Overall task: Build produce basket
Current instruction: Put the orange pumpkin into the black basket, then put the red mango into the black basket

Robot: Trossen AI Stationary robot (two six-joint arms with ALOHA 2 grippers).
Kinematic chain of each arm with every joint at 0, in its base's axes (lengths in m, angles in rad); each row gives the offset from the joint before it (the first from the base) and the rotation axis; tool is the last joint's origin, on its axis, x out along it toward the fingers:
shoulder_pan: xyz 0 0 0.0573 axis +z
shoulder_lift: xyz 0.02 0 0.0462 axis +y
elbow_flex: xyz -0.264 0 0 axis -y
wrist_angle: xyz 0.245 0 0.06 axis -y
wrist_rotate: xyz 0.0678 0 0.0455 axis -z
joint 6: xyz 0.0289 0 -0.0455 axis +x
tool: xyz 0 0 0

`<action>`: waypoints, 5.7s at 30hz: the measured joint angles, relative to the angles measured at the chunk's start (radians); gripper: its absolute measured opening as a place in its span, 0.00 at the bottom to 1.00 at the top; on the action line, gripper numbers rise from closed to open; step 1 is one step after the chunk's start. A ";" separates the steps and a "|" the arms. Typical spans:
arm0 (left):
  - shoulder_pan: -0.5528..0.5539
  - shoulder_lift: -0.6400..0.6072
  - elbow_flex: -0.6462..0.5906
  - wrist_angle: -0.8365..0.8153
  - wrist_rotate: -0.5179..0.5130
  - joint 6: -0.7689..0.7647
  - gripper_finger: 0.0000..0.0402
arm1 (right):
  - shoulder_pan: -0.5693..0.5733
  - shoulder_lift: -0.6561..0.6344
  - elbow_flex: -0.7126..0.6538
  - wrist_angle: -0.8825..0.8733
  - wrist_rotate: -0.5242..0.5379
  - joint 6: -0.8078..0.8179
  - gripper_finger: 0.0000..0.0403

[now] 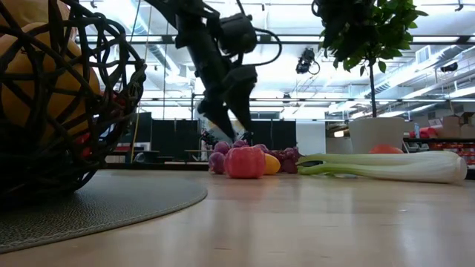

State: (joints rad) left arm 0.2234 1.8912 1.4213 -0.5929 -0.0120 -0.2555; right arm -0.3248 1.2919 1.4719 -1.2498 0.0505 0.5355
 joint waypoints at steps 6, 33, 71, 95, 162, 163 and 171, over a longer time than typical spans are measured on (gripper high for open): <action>0.000 0.042 0.000 0.017 0.026 0.003 0.88 | 0.003 0.000 0.000 0.010 0.000 0.047 0.73; -0.015 0.120 0.001 0.101 0.068 -0.017 0.88 | 0.004 0.000 0.000 0.045 -0.018 0.041 0.73; -0.019 -0.220 -0.002 -0.301 0.153 -0.283 0.44 | 0.001 0.000 0.000 0.104 0.020 -0.147 0.73; -0.438 -0.570 -0.001 -0.780 0.325 -0.961 0.49 | 0.103 0.000 0.000 0.113 -0.037 -0.245 0.73; 0.106 -0.583 -0.001 -0.204 0.335 -0.252 0.85 | -0.023 0.001 -0.611 0.766 0.121 0.200 0.73; 0.111 -0.583 -0.001 -0.192 0.348 -0.231 0.85 | -0.023 0.007 -0.604 0.826 0.118 0.135 0.73; 0.165 -0.582 -0.001 -0.182 0.388 -0.203 0.85 | -0.048 0.156 -0.489 0.920 0.050 -0.303 0.72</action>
State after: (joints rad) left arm 0.3883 1.3090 1.4200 -0.7753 0.3759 -0.4586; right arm -0.3725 1.4479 0.9834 -0.3295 0.1009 0.2330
